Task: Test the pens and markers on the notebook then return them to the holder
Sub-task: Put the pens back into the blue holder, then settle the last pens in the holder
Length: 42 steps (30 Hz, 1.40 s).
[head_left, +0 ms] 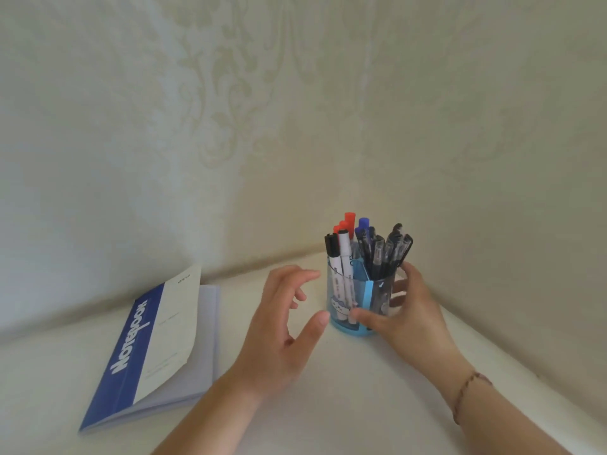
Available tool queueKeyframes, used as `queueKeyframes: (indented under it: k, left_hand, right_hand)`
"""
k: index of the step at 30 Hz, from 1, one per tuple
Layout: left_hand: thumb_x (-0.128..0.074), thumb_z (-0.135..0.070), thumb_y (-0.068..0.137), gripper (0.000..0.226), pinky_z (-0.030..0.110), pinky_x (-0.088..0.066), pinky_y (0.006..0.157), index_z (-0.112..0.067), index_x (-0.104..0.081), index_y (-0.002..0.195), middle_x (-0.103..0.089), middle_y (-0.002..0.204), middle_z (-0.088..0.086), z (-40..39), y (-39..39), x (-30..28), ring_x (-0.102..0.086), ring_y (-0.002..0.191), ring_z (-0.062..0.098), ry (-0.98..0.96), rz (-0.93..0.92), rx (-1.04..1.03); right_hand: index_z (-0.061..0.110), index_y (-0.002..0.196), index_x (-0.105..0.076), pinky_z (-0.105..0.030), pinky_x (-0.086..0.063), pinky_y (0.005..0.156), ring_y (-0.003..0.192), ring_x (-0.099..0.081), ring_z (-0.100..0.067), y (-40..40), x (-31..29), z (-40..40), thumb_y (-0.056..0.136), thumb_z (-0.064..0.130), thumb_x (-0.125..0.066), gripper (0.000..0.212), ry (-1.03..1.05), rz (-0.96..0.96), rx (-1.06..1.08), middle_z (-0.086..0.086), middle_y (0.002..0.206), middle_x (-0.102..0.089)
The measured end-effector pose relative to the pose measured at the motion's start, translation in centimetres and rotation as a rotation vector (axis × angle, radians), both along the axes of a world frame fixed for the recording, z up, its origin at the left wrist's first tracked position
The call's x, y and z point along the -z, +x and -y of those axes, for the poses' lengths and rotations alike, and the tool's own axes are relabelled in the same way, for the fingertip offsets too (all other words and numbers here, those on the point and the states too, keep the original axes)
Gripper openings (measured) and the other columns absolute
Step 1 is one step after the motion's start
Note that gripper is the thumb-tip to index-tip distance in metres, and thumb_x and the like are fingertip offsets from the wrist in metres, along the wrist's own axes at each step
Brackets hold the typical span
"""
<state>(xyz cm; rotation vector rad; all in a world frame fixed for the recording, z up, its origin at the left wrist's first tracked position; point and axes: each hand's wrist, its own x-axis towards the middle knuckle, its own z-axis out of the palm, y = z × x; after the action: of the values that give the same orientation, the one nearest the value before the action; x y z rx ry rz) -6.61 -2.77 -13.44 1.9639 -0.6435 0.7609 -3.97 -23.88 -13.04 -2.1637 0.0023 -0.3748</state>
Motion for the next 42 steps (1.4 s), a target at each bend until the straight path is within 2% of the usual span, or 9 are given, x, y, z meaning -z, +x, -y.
queueKeyframes:
  k: [5,11,17,21,24,27,31,36,42]
  left_hand:
    - [-0.057,-0.03,0.094,0.024,0.021,-0.044,0.086,-0.023,-0.06,0.116,-0.049,0.115,-0.007,-0.2,-0.1,0.8,-0.052,0.103,0.008,0.198,0.041,0.029]
    - [-0.059,-0.023,0.092,0.019,0.033,-0.047,0.073,-0.018,-0.064,0.11,-0.055,0.112,-0.001,0.9,-1.2,-0.2,-0.053,0.087,0.018,0.576,0.216,0.115]
    - [-0.046,0.003,0.081,0.033,0.027,-0.048,0.073,-0.012,-0.064,0.104,-0.063,0.106,0.004,-4.1,-3.1,-6.9,-0.059,0.092,0.022,0.635,0.313,0.129]
    - [-0.04,0.012,0.068,0.058,0.027,-0.052,0.083,-0.029,-0.06,0.105,-0.061,0.111,-0.012,-15.5,-2.4,-8.7,-0.059,0.103,0.01,0.597,0.179,-0.242]
    - [-0.054,0.01,0.064,0.07,0.028,-0.054,0.08,-0.038,-0.059,0.114,-0.063,0.117,-0.017,-22.3,-2.0,-6.4,-0.063,0.105,0.015,1.023,0.003,-0.432]
    - [-0.052,0.005,0.079,0.079,0.028,-0.033,0.11,-0.045,-0.042,0.139,-0.037,0.15,-0.022,-23.9,-2.4,-4.7,-0.037,0.139,0.008,1.267,-0.199,-0.384]
    - [-0.041,-0.012,0.098,0.063,0.028,-0.005,0.118,-0.041,-0.022,0.151,-0.015,0.159,-0.021,-23.6,-3.5,-3.6,-0.006,0.149,0.007,1.308,-0.367,-0.377]
    - [-0.04,-0.041,0.093,0.04,0.023,-0.032,0.105,-0.045,-0.048,0.131,-0.056,0.128,-0.023,-23.1,-4.2,-1.6,-0.047,0.125,0.004,1.288,-0.119,-0.326]
    - [-0.039,-0.057,0.093,0.037,0.024,-0.037,0.098,-0.045,-0.05,0.126,-0.053,0.124,-0.021,-14.4,-2.6,0.1,-0.049,0.115,0.006,1.031,-0.087,-0.181]
  right_hand:
    - [0.022,0.134,-0.038,-0.025,-0.049,0.076,0.095,-0.063,-0.014,3.0,-0.1,-1.0,0.064,0.046,-0.085,0.088,-0.013,0.028,0.008,0.006,0.115,-0.059]
    - [0.016,0.131,-0.041,-0.04,-0.054,0.088,0.109,-0.062,-0.028,8.9,0.0,-1.8,0.075,0.041,-0.079,0.072,-0.003,0.02,0.071,-0.008,0.127,-0.061]
    - [0.003,0.127,-0.051,-0.033,-0.046,0.089,0.113,-0.058,-0.035,9.6,0.8,-2.2,0.078,0.026,-0.079,0.061,0.148,-0.017,0.156,-0.019,0.127,-0.06]
    - [0.009,0.116,-0.057,-0.033,-0.041,0.092,0.109,-0.053,-0.029,3.7,-0.6,-6.0,0.081,0.007,-0.07,0.037,0.128,0.537,0.227,-0.009,0.115,-0.057]
    - [0.024,0.112,-0.06,-0.026,-0.043,0.094,0.107,-0.056,-0.012,-3.0,-2.3,-12.3,0.086,0.023,-0.063,0.026,-0.051,0.759,-0.373,0.007,0.113,-0.061]
    - [0.029,0.131,-0.051,-0.037,-0.032,0.11,0.125,-0.049,-0.017,-7.1,-1.6,-17.7,0.091,0.053,-0.05,0.046,-0.504,0.651,-0.846,0.004,0.137,-0.054]
    - [0.027,0.145,-0.036,-0.056,0.001,0.116,0.138,-0.036,-0.02,-7.1,-0.3,-18.2,0.088,0.074,-0.019,0.076,-0.881,0.238,-0.937,0.001,0.146,-0.047]
    - [0.032,0.144,-0.037,-0.046,0.014,0.117,0.144,-0.022,-0.008,-5.0,-1.4,-12.0,0.07,0.086,-0.003,0.098,-0.966,0.137,-0.876,0.011,0.147,-0.045]
    - [0.029,0.144,-0.04,-0.045,-0.004,0.121,0.149,-0.007,-0.017,-1.0,-2.8,-8.0,0.076,0.084,-0.008,0.093,-1.07,-0.061,-0.476,0.011,0.154,-0.034]
